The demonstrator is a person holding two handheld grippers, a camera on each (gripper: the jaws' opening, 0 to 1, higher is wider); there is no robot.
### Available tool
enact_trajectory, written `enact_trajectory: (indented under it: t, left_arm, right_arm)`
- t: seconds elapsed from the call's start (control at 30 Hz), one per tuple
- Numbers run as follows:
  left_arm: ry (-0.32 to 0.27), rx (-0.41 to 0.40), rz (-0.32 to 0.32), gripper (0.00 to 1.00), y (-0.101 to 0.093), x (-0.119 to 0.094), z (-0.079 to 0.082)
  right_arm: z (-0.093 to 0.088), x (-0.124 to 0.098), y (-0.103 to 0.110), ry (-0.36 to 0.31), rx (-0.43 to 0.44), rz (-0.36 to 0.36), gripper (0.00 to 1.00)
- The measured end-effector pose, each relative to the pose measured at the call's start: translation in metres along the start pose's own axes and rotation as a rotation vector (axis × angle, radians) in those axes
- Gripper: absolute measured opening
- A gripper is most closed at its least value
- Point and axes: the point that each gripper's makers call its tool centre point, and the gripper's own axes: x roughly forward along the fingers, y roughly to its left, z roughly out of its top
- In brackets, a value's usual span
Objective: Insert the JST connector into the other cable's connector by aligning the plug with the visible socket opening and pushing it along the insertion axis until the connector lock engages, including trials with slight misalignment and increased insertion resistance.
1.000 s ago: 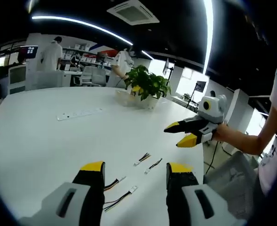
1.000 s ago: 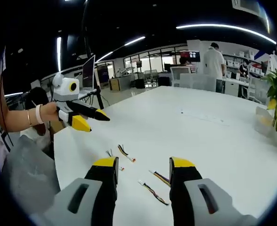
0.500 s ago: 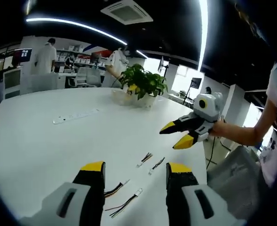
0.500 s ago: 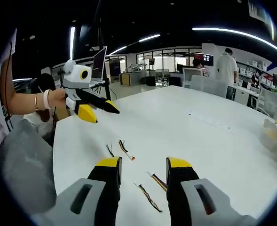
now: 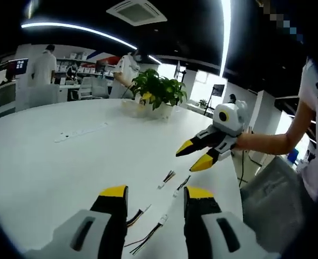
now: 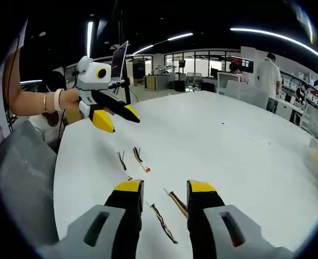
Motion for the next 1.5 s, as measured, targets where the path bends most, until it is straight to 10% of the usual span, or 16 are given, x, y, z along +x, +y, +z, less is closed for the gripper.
enact_trajectory:
  t: [0.53,1.5]
  left_arm:
    - [0.054,0.029,-0.002,0.31,0.012,0.015,-0.021]
    - [0.099,0.071,-0.081,0.22,0.018,0.041,-0.055]
  right_arm:
    - [-0.009,0.023,0.006,-0.065,-0.001,0.133,0.22]
    - [-0.038,0.045,-0.013,-0.047,-0.031,0.168,0.17]
